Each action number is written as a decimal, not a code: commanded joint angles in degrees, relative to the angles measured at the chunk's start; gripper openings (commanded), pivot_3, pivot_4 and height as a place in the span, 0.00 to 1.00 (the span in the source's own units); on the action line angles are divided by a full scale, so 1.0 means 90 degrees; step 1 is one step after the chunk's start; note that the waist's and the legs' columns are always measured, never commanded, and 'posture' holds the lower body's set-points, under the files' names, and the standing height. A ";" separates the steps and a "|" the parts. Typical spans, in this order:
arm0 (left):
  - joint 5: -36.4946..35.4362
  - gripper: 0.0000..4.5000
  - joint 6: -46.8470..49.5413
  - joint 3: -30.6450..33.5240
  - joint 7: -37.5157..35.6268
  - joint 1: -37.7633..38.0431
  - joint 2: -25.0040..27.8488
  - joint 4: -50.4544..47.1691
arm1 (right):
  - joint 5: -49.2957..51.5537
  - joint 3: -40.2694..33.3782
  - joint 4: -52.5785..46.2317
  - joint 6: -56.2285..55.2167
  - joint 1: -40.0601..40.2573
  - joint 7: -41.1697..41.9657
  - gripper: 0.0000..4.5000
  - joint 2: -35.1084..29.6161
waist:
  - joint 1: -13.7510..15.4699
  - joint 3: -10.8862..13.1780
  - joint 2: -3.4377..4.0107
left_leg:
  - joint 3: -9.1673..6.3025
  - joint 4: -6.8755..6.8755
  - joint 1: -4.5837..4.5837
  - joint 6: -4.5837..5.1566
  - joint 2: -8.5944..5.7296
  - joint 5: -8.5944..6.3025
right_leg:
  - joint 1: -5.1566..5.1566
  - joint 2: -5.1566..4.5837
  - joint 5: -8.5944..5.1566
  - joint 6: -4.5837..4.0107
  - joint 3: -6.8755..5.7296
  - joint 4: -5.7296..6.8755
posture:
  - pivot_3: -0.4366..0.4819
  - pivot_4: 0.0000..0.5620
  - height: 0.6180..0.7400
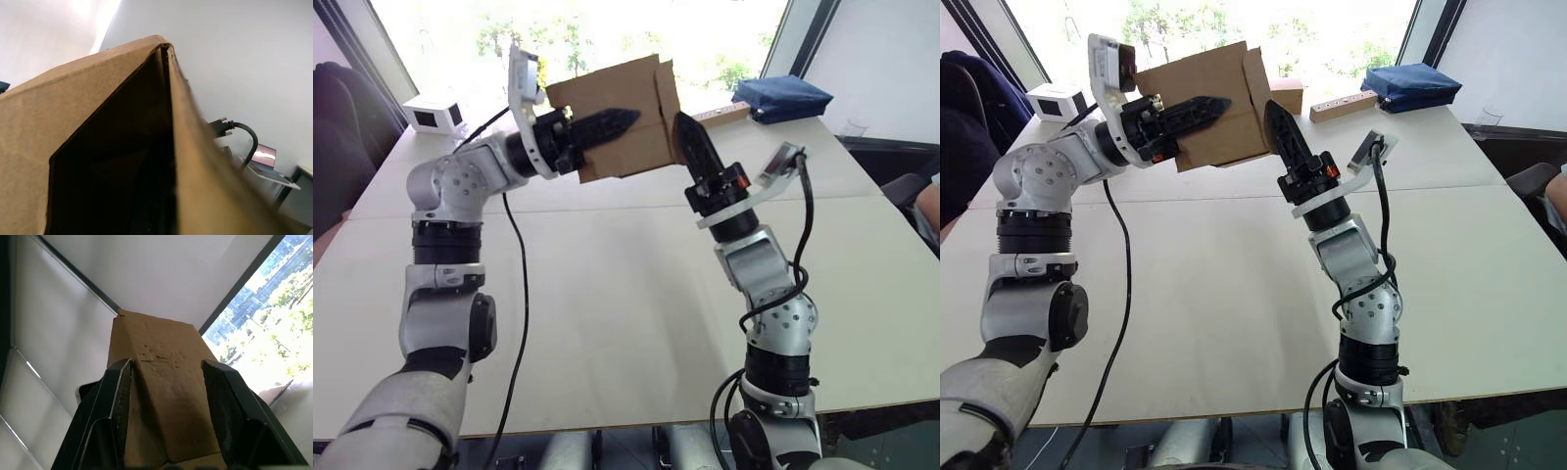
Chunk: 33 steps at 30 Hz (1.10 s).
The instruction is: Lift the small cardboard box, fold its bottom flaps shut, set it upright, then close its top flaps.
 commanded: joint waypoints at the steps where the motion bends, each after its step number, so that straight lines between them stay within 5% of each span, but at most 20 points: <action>1: -0.0142 0.00 0.0010 0.0103 -0.0063 -0.0055 0.0066 -0.0215 | -0.0037 -0.0034 -0.0007 -0.0174 -0.0257 -0.0007 0.51 0.0119 | -0.0001 0.0000 0.0000 | 0.0000 0.0000 0.0000 0.0000 0.0000 0.0000 | 0.0000 0.0000 0.0000 0.0000 0.0000 0.0000 | 0.48 0.27 1.00; 33: 0.0043 0.00 -0.0445 0.0285 0.0705 -0.0148 -0.0541 0.0109 | -0.1350 0.0796 0.0050 -0.0527 -0.0454 -0.0099 0.51 0.1070 | 0.0000 0.0000 0.0000 | 0.0000 0.0001 0.0000 -0.0005 -0.0001 0.0003 | 0.0000 0.0000 0.0000 0.0000 0.0000 0.0000 | 0.48 0.27 1.00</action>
